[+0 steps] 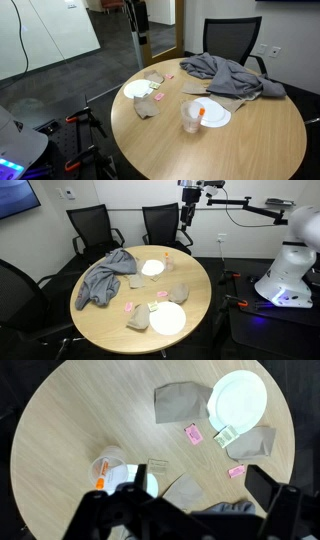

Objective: Pick up the marker from the cup and place it on the table

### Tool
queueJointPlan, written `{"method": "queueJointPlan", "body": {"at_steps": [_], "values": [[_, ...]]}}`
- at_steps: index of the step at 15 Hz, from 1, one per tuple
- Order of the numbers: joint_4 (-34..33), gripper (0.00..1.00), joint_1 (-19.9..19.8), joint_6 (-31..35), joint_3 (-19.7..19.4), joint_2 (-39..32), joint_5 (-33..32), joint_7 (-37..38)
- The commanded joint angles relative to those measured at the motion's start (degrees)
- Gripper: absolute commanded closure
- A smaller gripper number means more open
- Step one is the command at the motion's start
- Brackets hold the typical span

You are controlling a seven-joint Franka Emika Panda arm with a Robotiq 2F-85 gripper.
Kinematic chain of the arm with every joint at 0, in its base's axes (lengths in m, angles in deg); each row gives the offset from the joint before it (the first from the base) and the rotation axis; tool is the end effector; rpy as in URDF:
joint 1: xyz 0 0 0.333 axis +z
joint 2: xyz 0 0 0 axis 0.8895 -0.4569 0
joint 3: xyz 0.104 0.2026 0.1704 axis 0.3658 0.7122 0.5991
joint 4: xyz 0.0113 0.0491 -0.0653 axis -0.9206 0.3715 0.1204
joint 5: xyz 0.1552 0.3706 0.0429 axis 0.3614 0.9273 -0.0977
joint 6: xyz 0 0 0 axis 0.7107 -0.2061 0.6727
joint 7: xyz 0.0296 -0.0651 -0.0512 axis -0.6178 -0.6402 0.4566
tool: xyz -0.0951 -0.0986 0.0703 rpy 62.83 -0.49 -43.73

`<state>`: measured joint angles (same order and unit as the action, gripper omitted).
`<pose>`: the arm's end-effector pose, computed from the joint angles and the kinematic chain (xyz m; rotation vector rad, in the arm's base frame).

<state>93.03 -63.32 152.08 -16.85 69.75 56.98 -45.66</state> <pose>0.4744 -0.0596 0.3574 -2.9848 0.2088 -0.0794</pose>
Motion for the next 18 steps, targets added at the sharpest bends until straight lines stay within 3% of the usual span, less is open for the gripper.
{"method": "queueJointPlan", "body": {"at_steps": [1, 10, 18], "values": [[-0.1, 0.00, -1.1, -0.2, 1.0, -0.1, 0.3, -0.3], [-0.1, 0.00, -1.1, -0.2, 1.0, -0.1, 0.3, -0.3], [-3.4, 0.00, -1.8, 7.8, 2.1, -9.7, -1.8, 2.8]]}}
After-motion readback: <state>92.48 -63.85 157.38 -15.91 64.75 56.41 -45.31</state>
